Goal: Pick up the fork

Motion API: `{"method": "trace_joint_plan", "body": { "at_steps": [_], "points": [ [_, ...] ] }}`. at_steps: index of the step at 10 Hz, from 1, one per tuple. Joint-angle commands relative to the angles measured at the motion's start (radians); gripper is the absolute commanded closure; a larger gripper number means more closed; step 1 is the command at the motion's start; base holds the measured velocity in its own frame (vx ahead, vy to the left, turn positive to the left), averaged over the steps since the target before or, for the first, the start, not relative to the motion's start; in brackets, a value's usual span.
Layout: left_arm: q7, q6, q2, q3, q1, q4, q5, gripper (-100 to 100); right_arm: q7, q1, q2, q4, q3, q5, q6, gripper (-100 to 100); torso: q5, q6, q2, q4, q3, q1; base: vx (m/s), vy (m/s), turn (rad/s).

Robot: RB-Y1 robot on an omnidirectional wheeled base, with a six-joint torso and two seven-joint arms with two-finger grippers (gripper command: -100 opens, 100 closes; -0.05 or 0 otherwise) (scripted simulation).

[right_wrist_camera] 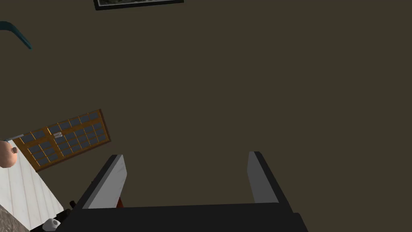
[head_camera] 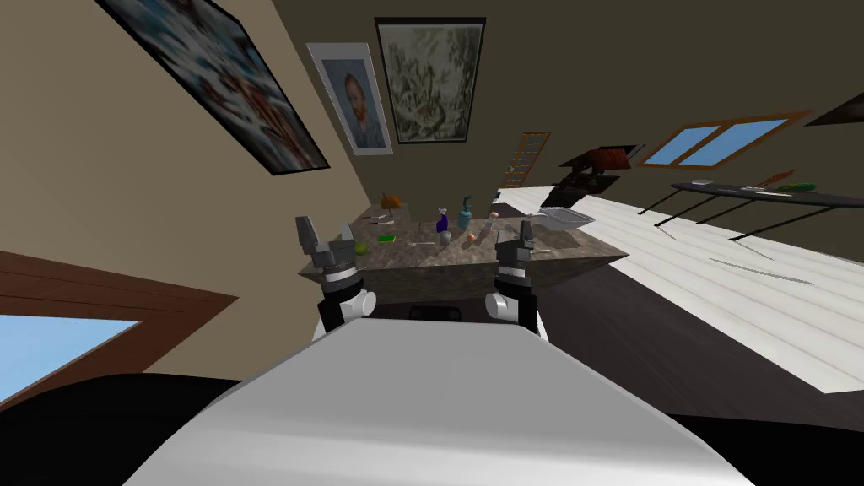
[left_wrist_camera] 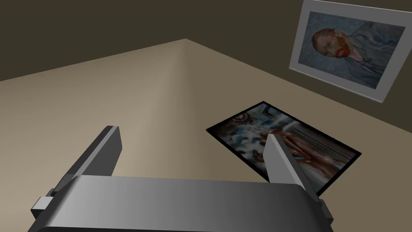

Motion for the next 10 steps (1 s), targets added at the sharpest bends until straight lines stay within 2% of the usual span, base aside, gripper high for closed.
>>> {"method": "trace_joint_plan", "body": {
  "at_steps": [1, 4, 7, 8, 9, 10],
  "points": [
    [0.011, 0.032, 0.042, -0.001, -0.024, 0.022, 0.018, -100, 0.0, 0.0, 0.0, 0.0, 0.0, 0.0, 0.0, 0, 0.0, 0.0, 0.0, 0.0, 0.0, 0.0, -0.024, -0.021, -0.121],
    [0.038, 0.108, 0.118, -0.005, -0.081, 0.074, 0.06, -100, 0.0, 0.0, 0.0, 0.0, 0.0, 0.0, 0.0, 0, -0.001, 0.0, 0.004, 0.001, 0.002, -0.003, -0.06, -0.054, -0.131],
    [0.076, 0.204, 0.205, -0.013, -0.159, 0.146, 0.123, -100, 0.0, 0.0, 0.0, 0.0, 0.0, 0.0, 0.0, 0, -0.001, 0.0, 0.005, 0.001, 0.003, -0.005, -0.077, -0.076, -0.179],
    [0.076, 0.221, 0.215, -0.013, -0.159, 0.15, 0.123, -100, 0.0, 0.0, 0.0, 0.0, 0.0, 0.0, 0.0, 0, -0.001, 0.0, 0.005, 0.001, 0.003, -0.005, -0.048, -0.04, -0.055],
    [0.091, 0.246, 0.25, -0.017, -0.188, 0.18, 0.148, -100, 0.0, 0.0, 0.0, 0.0, 0.0, 0.0, 0.0, 0, -0.001, 0.0, 0.004, 0.001, 0.002, -0.002, -0.045, -0.039, -0.138],
    [0.091, 0.266, 0.25, -0.017, -0.188, 0.18, 0.148, -100, 0.0, 0.0, 0.0, 0.0, 0.0, 0.0, 0.0, 0, -0.001, 0.0, 0.003, 0.001, 0.002, -0.002, -0.037, -0.033, -0.077]
  ]
}}
